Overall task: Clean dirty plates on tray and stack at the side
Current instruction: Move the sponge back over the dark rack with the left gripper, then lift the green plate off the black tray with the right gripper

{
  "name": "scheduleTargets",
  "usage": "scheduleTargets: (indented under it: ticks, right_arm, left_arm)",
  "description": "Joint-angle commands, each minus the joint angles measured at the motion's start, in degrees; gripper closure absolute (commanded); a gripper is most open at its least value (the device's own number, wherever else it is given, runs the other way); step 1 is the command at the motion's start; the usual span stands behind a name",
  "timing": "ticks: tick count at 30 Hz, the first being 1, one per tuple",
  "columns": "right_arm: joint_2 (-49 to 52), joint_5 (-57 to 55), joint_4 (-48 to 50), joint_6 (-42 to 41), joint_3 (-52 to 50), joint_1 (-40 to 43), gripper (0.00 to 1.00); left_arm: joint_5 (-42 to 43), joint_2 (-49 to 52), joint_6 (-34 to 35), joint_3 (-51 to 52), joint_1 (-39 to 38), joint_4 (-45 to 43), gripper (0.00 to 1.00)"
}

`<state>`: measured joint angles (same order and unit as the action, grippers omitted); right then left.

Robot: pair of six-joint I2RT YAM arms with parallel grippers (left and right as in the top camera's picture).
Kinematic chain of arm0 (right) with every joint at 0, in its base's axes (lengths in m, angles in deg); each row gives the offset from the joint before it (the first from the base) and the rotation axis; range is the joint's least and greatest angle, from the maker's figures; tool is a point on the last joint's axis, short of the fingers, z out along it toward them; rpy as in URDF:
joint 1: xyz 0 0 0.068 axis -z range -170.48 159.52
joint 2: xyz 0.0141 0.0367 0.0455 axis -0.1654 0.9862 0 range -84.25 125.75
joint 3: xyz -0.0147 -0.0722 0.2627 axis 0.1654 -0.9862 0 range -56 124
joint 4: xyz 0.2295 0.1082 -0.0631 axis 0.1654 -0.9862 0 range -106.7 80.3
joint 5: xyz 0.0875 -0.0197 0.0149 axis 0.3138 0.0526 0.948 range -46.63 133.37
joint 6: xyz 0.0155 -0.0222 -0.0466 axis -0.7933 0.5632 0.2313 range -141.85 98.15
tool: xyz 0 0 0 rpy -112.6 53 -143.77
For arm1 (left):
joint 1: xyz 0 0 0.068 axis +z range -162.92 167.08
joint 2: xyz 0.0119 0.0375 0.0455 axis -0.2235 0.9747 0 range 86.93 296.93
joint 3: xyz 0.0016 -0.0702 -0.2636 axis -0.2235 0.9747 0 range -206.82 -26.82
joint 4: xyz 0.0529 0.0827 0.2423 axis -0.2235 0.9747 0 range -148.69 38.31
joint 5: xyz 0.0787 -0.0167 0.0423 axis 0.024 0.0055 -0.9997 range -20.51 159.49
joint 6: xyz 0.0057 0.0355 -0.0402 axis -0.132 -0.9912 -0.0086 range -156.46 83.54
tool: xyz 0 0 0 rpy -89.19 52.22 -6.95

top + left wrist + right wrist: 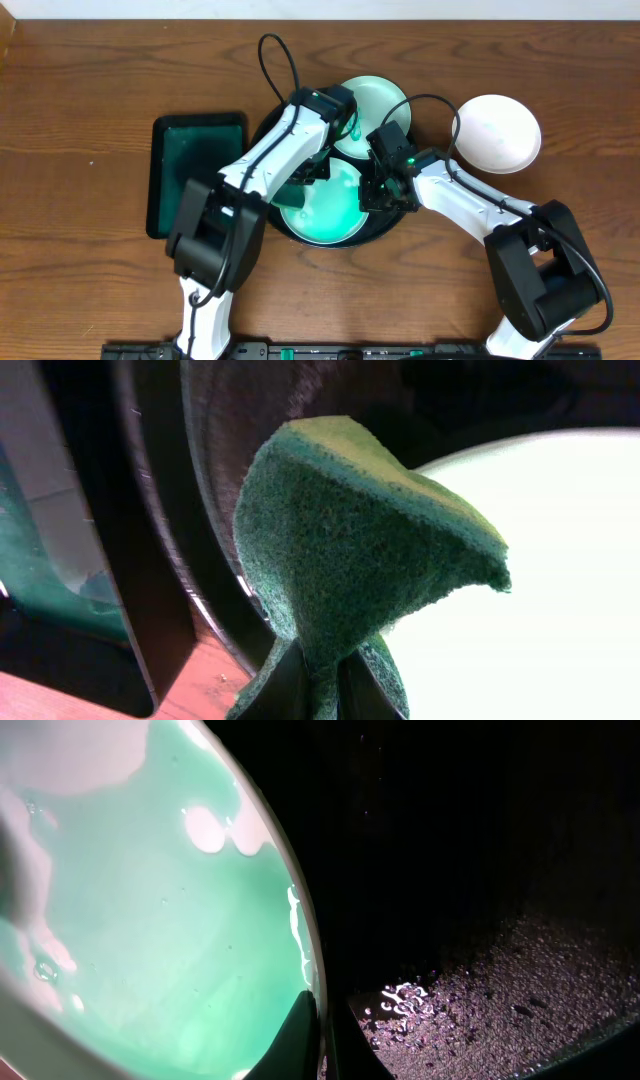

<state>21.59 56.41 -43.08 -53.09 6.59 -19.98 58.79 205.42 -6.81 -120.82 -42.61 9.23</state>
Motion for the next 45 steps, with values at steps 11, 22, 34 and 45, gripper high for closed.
scheduleTargets:
  ticks: [11, 22, 34, 45]
  right_arm:
    - [0.7, -2.0, -0.7, 2.2, -0.3, -0.1, 0.99]
    - [-2.2, -3.2, -0.4, 7.0, 1.4, -0.2, 0.99]
    - [-12.1, -9.1, -1.1, 14.3, 3.0, -0.5, 0.99]
    - [-20.5, -27.7, -3.3, 20.3, 3.0, -6.3, 0.99]
  left_arm:
    - [-2.1, -13.7, -0.9, -2.8, 15.0, 2.4, 0.93]
    - [6.3, -8.4, -4.1, 1.0, 30.7, 2.3, 0.93]
    - [10.2, -1.6, -4.5, 1.1, 31.6, 2.3, 0.93]
    - [10.1, -1.5, -4.5, 1.1, 31.6, 2.3, 0.93]
